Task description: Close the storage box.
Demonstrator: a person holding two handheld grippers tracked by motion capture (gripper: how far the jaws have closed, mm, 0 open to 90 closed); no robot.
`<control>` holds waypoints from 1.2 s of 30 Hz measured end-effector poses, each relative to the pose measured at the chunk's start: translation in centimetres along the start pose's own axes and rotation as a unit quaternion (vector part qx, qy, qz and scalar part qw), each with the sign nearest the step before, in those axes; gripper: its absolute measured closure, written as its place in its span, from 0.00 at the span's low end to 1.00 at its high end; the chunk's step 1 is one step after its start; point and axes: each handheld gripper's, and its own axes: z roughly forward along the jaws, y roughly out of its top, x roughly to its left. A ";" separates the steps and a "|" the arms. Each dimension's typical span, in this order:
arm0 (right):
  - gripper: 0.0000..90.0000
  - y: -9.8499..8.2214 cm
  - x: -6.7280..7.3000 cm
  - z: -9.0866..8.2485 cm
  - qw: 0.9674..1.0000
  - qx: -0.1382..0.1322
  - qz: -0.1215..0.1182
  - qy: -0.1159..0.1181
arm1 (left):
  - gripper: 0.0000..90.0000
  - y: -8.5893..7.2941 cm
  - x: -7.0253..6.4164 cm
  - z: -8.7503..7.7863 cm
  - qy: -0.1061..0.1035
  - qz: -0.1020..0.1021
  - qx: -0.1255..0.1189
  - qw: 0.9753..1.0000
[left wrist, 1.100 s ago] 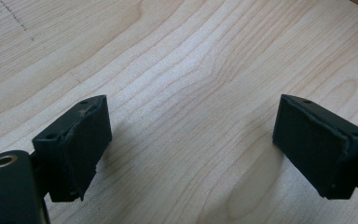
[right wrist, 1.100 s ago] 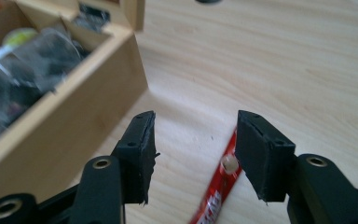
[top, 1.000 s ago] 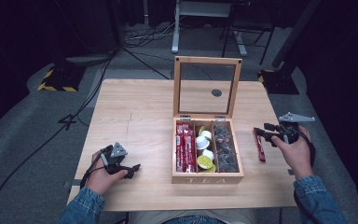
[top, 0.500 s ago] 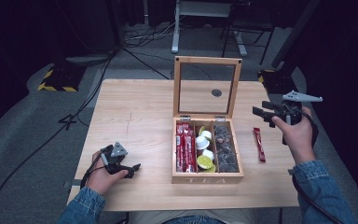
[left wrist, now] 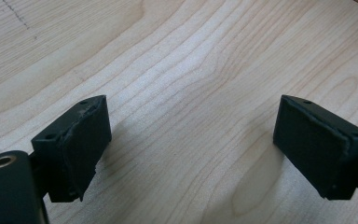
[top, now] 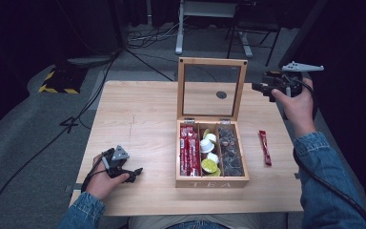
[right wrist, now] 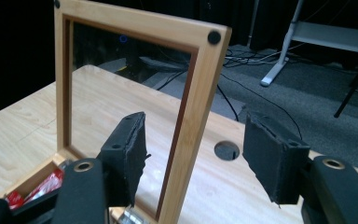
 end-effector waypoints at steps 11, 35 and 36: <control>0.44 1.8 -1.0 3.2 1.000 -0.003 0.013 0.007 | 0.13 0.0 0.1 -0.1 0.006 0.002 0.001 1.000; 0.46 1.6 -1.5 8.3 1.000 0.011 0.007 0.013 | 0.13 -0.1 0.2 -0.1 0.003 -0.001 0.000 1.000; 0.47 1.6 -1.5 8.4 1.000 0.012 0.007 0.014 | 0.13 -0.1 0.2 -0.1 0.003 -0.001 0.000 1.000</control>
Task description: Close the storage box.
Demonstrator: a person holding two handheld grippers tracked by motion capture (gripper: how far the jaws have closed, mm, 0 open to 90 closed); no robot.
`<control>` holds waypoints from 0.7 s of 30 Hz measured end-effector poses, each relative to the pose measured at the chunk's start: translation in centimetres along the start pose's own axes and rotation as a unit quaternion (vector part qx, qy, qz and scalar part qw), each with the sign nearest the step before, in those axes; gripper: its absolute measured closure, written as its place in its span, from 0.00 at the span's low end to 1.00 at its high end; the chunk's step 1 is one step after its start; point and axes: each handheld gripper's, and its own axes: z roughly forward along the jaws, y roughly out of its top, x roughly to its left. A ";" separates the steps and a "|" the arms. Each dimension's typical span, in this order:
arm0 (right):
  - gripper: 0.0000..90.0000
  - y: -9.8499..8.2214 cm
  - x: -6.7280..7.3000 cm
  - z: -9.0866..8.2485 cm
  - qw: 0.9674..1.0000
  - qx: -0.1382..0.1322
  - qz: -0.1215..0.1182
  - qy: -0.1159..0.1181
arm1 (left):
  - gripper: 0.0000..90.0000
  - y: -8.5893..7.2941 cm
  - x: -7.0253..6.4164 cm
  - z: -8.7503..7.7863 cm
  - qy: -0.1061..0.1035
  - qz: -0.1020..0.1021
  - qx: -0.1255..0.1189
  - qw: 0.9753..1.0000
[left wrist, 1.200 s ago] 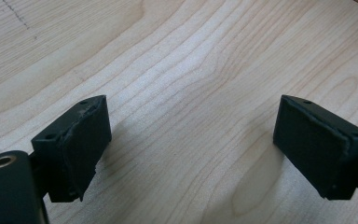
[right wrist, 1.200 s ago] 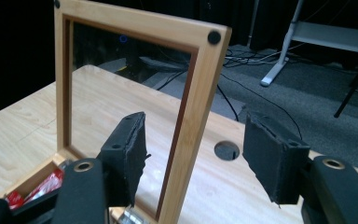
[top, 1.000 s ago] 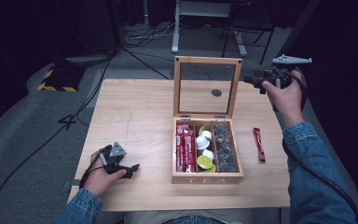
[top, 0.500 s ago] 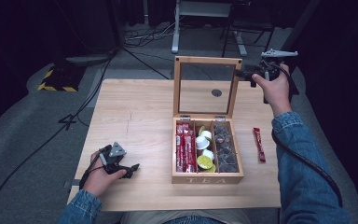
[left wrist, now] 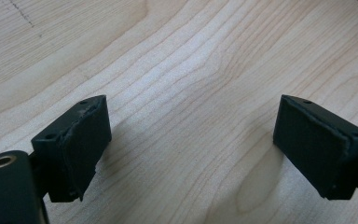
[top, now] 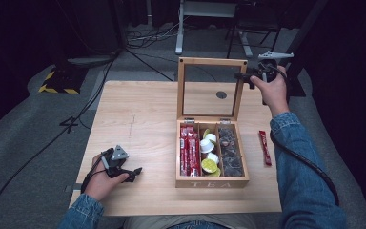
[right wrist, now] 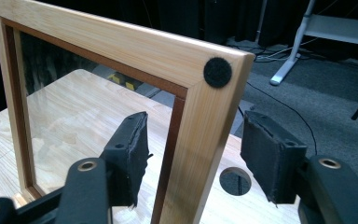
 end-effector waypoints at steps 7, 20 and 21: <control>0.51 0.3 0.3 0.1 1.000 -0.014 0.003 0.015 | 0.13 0.0 0.0 0.0 0.000 0.000 0.000 1.000; 0.54 1.1 1.6 -2.3 1.000 -0.017 -0.022 0.015 | 0.13 0.0 0.2 0.0 0.000 0.003 0.003 1.000; 0.54 1.1 1.8 -2.6 0.999 -0.016 -0.027 0.015 | 0.13 0.0 0.2 0.0 0.000 0.002 0.002 1.000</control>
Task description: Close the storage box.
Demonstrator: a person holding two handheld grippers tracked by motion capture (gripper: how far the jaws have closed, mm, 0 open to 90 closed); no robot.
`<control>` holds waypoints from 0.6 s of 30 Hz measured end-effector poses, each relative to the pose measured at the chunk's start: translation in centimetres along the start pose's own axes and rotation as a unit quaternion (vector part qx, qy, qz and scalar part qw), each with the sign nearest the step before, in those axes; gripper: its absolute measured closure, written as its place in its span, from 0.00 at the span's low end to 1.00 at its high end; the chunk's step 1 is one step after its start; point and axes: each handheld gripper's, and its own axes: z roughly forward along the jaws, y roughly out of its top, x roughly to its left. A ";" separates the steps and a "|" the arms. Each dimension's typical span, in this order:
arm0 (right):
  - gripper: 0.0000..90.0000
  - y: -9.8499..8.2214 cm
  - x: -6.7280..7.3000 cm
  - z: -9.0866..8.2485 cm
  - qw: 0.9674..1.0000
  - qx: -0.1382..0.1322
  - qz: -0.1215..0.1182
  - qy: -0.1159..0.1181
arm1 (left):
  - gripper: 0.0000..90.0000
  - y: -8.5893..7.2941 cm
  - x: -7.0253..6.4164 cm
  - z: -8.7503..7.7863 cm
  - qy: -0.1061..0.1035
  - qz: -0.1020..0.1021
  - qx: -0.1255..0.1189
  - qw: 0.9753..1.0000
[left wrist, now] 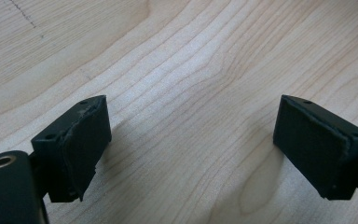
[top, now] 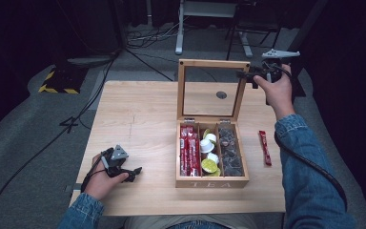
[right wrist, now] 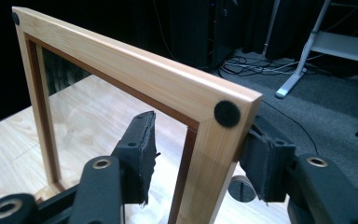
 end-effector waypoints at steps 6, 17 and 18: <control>0.56 0.3 1.2 -2.0 1.000 0.004 -0.028 0.001 | 0.13 0.0 0.0 0.0 0.000 -0.001 0.000 1.000; 0.60 -0.6 3.7 -5.5 0.998 0.010 -0.065 0.011 | 0.13 0.1 0.1 0.1 0.001 -0.002 -0.002 1.000; 0.61 -0.7 3.8 -5.7 0.998 0.011 -0.066 0.013 | 0.13 0.1 0.1 0.1 0.002 0.000 -0.001 1.000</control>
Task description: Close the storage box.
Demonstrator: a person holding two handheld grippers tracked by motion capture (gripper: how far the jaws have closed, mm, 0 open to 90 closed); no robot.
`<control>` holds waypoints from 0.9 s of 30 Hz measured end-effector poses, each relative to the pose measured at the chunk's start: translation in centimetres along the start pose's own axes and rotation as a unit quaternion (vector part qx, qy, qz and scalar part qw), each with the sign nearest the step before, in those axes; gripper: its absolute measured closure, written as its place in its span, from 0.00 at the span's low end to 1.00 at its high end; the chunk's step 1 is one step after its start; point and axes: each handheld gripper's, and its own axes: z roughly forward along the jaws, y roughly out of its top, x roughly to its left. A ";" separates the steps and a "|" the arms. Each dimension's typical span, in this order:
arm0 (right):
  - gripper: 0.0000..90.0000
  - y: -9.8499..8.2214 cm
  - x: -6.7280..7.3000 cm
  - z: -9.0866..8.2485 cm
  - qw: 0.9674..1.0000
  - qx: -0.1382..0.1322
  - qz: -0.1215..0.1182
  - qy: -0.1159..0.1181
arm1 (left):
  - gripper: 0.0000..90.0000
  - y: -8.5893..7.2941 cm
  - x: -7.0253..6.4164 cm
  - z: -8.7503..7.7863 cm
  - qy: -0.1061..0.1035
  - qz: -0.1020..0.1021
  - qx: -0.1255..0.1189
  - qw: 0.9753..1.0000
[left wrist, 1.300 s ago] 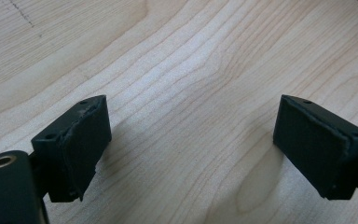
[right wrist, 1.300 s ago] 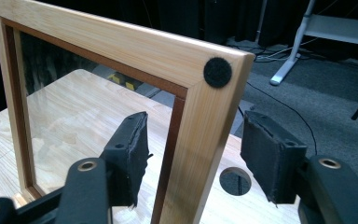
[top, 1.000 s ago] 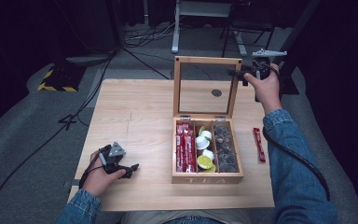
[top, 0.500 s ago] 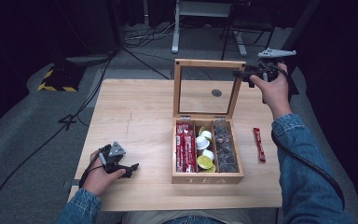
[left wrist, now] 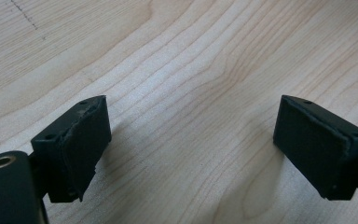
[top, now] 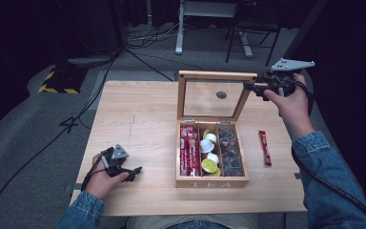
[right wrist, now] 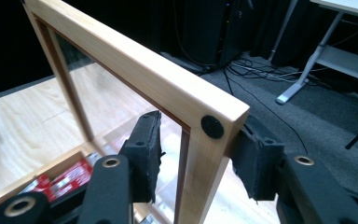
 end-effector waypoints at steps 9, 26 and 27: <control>0.62 -1.5 1.0 -1.9 1.000 -0.005 0.009 0.025 | 0.13 0.1 0.1 0.1 0.000 -0.002 0.000 1.000; 0.61 -3.5 4.2 -5.0 0.999 0.018 -0.004 0.037 | 0.13 0.1 0.0 0.1 0.001 -0.003 -0.001 1.000; 0.61 -3.6 4.3 -5.1 0.999 0.018 -0.007 0.034 | 0.13 0.1 0.0 0.1 0.001 -0.003 0.000 1.000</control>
